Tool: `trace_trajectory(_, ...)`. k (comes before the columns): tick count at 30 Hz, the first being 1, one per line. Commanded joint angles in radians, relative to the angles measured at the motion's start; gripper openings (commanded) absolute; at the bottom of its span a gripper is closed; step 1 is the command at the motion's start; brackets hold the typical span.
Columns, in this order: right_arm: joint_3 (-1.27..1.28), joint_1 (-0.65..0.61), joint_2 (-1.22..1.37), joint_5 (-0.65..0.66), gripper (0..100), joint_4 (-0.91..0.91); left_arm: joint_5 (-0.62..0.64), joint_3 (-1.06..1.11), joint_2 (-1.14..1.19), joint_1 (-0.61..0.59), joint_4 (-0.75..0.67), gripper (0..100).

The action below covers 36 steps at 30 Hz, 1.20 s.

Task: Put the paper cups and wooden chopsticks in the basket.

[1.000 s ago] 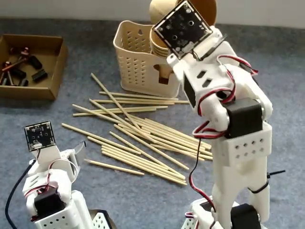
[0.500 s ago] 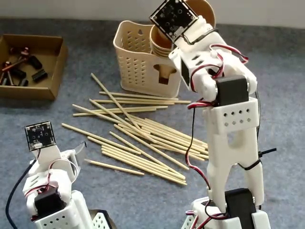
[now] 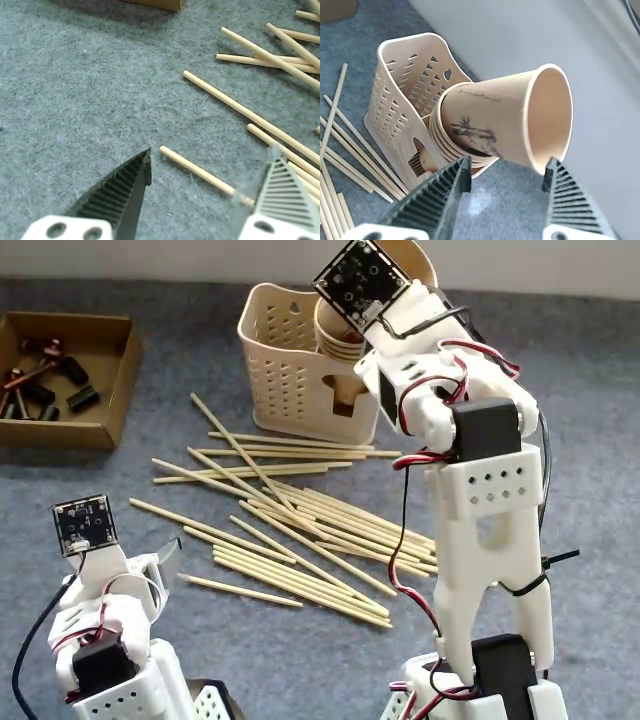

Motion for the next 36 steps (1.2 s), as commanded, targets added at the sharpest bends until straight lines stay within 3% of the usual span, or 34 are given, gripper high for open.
trace_trajectory(1,-0.035,-0.03,-0.01,0.005,24.9,-0.004,-0.011,-0.004,-0.008,-0.007,-0.003,33)
trace_trajectory(7,-0.036,-0.076,-0.012,0.005,24.1,-0.004,-0.012,-0.004,-0.008,-0.007,-0.003,33)
trace_trajectory(18,-0.036,-0.09,-0.012,0.003,2.4,-0.077,-0.012,-0.004,-0.008,-0.007,-0.003,33)
trace_trajectory(27,0.067,-0.087,-0.002,-0.078,1.7,-0.272,-0.012,-0.004,-0.008,-0.007,-0.003,33)
trace_trajectory(36,0.383,-0.064,-0.001,-0.081,1.7,-0.478,-0.012,-0.004,-0.008,-0.007,-0.003,33)
